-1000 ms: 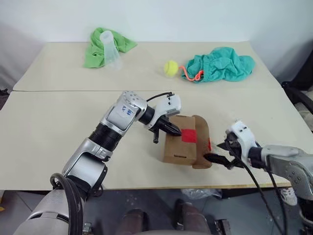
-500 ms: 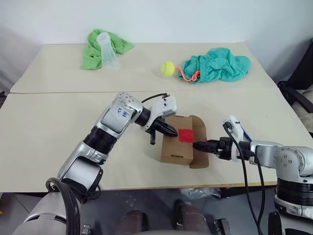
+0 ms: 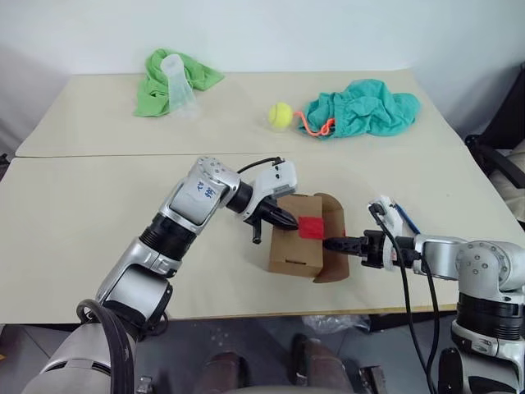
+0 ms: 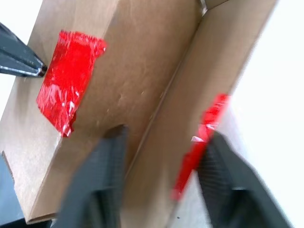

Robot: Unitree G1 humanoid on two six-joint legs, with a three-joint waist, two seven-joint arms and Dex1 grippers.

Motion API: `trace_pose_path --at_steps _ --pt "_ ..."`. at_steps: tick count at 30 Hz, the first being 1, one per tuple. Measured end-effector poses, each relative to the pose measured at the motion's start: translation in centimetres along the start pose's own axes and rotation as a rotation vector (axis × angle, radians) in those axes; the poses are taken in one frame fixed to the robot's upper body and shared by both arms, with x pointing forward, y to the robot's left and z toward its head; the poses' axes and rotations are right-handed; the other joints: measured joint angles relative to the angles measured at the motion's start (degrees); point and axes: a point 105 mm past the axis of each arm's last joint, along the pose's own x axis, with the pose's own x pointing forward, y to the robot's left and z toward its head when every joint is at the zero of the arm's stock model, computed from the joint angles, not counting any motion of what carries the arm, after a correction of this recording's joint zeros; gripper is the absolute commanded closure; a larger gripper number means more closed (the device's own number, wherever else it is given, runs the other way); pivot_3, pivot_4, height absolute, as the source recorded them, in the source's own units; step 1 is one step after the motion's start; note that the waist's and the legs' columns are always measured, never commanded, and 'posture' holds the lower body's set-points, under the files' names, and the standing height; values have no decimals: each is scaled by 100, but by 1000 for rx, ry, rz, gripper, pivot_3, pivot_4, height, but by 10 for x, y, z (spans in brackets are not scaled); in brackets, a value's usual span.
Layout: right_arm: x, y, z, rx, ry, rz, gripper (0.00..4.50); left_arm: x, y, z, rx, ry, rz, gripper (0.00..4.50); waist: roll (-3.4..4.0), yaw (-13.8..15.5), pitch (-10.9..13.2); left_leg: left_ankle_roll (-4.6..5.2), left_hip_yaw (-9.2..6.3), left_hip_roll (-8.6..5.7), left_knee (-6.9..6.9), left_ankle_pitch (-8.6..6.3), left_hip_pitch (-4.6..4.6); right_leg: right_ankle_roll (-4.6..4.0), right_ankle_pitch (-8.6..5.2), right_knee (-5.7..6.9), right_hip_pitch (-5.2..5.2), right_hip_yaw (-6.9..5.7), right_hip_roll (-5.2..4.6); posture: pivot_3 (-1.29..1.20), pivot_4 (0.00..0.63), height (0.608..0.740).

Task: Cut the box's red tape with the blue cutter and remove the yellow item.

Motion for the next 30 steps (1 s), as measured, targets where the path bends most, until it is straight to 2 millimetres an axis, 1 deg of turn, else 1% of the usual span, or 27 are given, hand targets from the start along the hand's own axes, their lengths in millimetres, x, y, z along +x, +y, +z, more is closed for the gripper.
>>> trace_pose_path --at_steps 3,6,10,16,19,21,23,25,27,29,30 --pt "0 0 0 -1 -9 -28 4485 1 0 1 4 -4 0 4500 0 14 0 0 0 -1 1 0 0 0 0 0 0 2 -1 0 150 740" --pt "-3 0 0 -8 -11 -56 4485 3 0 2 11 -11 -6 4500 2 43 1 0 0 -2 -1 0 -3 0 0 -2 -2 15 -4 0 150 740" --pt "-9 0 7 -53 -26 -107 4485 7 1 6 21 -29 -7 4500 7 116 4 0 0 -4 -2 0 -9 0 0 -6 -8 15 -4 0 150 740" --pt "-29 4 29 -142 -76 -179 4485 6 7 13 33 -65 10 4500 8 143 4 3 -4 -6 -8 -1 -15 1 0 -19 -9 14 -9 0 150 740" --pt "-40 9 44 -199 -104 -236 4485 8 10 18 38 -94 18 4500 9 141 5 5 -4 -6 -10 0 -17 2 1 -23 -9 11 -12 0 150 740" --pt "-49 15 56 -245 -130 -282 4485 8 14 18 33 -102 33 4500 9 145 5 5 -8 -6 -12 0 -19 2 1 -31 -8 13 -13 0 150 740" --pt "-55 18 64 -259 -143 -303 4485 10 17 14 11 -103 41 4500 9 139 5 5 -8 -6 -14 0 -20 2 2 -33 -8 13 -14 0 150 740" --pt "-63 27 71 -289 -156 -325 4485 12 20 11 -9 -104 44 4500 11 152 7 6 -21 -5 -17 1 -31 2 1 -43 -12 0 -17 0 150 740" --pt "-69 39 78 -286 -182 -347 4485 16 22 4 -39 -84 51 4500 12 143 9 6 -25 -5 -15 2 -59 5 3 -53 -26 -24 -17 0 150 740" --pt "-69 48 82 -267 -212 -351 4485 18 24 -1 -58 -73 55 4500 5 138 13 5 -21 -3 -17 2 -66 9 5 -64 -27 -63 -5 0 150 740" --pt "-66 50 80 -265 -209 -358 4485 19 24 -1 -57 -73 56 4500 5 139 13 5 -18 -3 -17 1 -67 11 6 -67 -28 -65 -3 0 150 740"
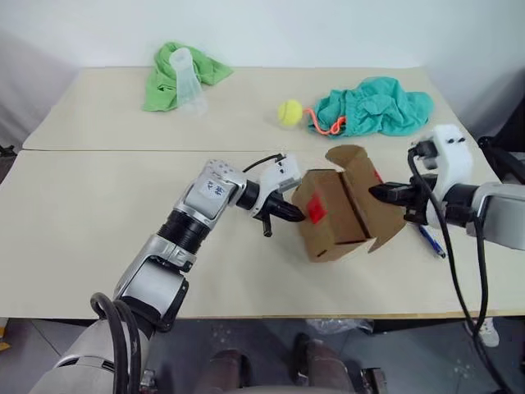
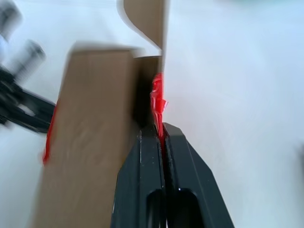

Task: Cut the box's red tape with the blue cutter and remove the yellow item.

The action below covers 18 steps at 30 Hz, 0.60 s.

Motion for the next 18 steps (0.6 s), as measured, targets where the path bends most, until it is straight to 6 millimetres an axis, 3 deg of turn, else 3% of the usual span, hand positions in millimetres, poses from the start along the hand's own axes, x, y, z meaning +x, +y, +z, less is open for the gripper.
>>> trace_pose_path --at_steps 8,14,16,18 --pt "6 10 0 -55 7 -66 4485 -9 3 6 -19 -49 -11 4500 -4 3 2 9 4 4 1 -1 -8 16 12 -24 4 4 4 0 150 740" --pt "10 12 0 -69 15 -92 4485 -65 12 54 21 -190 -24 4500 -9 5 5 11 0 8 -3 -2 -13 14 12 -30 2 -3 7 0 150 740" --pt "10 10 0 -77 21 -104 4485 -69 9 66 63 -204 -30 4500 -9 25 5 17 -1 8 -2 -5 -12 14 12 -36 8 -6 6 0 150 740" --pt "9 9 0 -81 22 -111 4485 -56 5 68 74 -199 -61 4500 -10 46 6 23 -1 6 3 -9 -17 22 16 -42 12 -6 4 0 150 740"
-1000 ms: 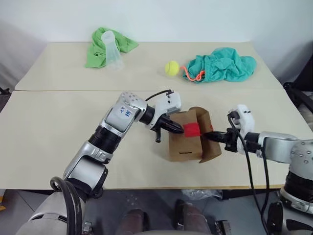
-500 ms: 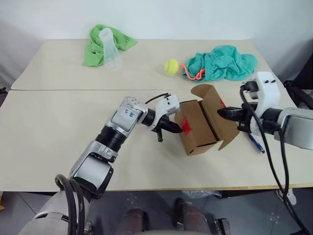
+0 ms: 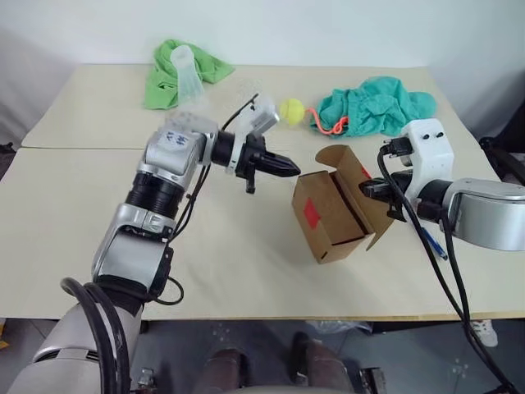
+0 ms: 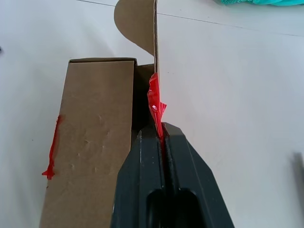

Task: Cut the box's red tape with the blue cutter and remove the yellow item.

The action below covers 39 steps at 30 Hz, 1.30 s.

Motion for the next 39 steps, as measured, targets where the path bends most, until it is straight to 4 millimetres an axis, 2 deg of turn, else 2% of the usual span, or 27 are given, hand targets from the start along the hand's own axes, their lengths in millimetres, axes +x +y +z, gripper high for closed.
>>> trace_pose_path --at_steps 4,6,11,18,31,39 --pt "0 3 1 -12 -1 7 4485 51 -17 -2 61 56 -93 4500 -2 23 1 8 9 -3 8 -4 -4 13 8 -9 2 9 1 0 150 740" --pt "1 4 1 -14 1 9 4485 63 -18 -7 106 97 -84 4500 -2 -9 1 7 11 1 5 -4 -1 12 8 -8 1 9 3 0 150 740" --pt "2 6 0 -13 -1 12 4485 75 -11 -20 173 163 -39 4500 -2 -46 1 5 17 8 -2 -4 7 5 8 -8 -2 8 5 0 150 740" --pt "0 8 -3 -4 -15 13 4485 72 -9 -24 301 216 -35 4500 -1 -43 1 9 18 10 1 -8 10 0 11 -9 0 14 -2 0 150 740" --pt "-8 -35 -29 42 134 -72 4485 39 -16 -47 298 269 -15 4500 6 -43 -9 7 14 18 9 -8 19 -11 13 -7 10 40 -9 0 150 740" --pt "3 -44 -49 129 209 -76 4485 21 -15 -57 259 314 17 4500 13 -18 -22 7 6 15 24 -8 19 -13 14 -4 20 43 -9 0 150 740"
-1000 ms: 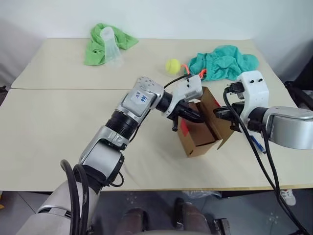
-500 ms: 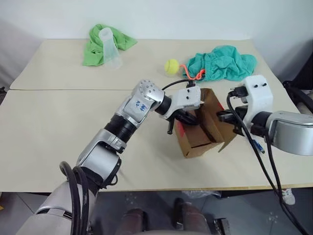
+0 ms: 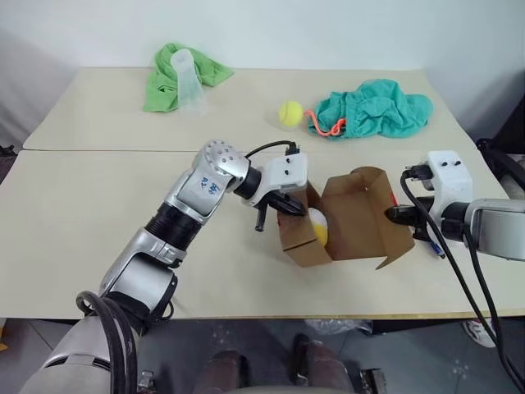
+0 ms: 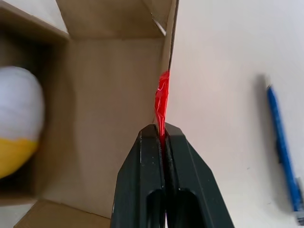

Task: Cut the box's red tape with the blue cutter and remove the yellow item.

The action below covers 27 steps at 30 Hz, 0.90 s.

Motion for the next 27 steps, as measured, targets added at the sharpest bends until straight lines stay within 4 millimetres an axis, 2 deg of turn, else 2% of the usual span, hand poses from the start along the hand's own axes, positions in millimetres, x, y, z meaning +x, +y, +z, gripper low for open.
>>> trace_pose_path --at_steps 5,7,9,18,22,27 --pt "11 5 -10 34 38 23 4485 -5 1 -13 -46 46 20 4500 3 101 -3 2 -9 -1 11 1 1 -3 4 0 8 0 -5 0 150 740" --pt "15 6 -13 47 47 26 4485 -2 0 -32 -92 125 22 4500 9 161 -7 6 -12 -6 15 2 -4 -2 6 0 8 -3 -6 0 150 740" --pt "18 6 -16 66 55 28 4485 7 -10 -59 -182 168 -2 4500 5 151 -3 8 -10 -7 15 1 -29 0 8 -1 -13 -3 -3 0 150 740" --pt "26 10 -18 -36 42 25 4485 9 -7 -54 -157 188 3 4500 5 141 -1 15 -5 -11 20 -4 -37 10 14 -11 -14 -43 3 0 150 740" --pt "29 10 -19 -81 32 29 3521 9 -6 -55 -165 184 3 4500 5 136 -1 17 -5 -10 20 -5 -34 10 14 -8 -14 -36 1 0 150 740" --pt "28 19 -16 -143 8 69 1795 10 -6 -55 -174 174 2 4500 5 140 -1 19 -6 -11 21 -6 -35 10 14 -8 -14 -34 -1 0 150 740"
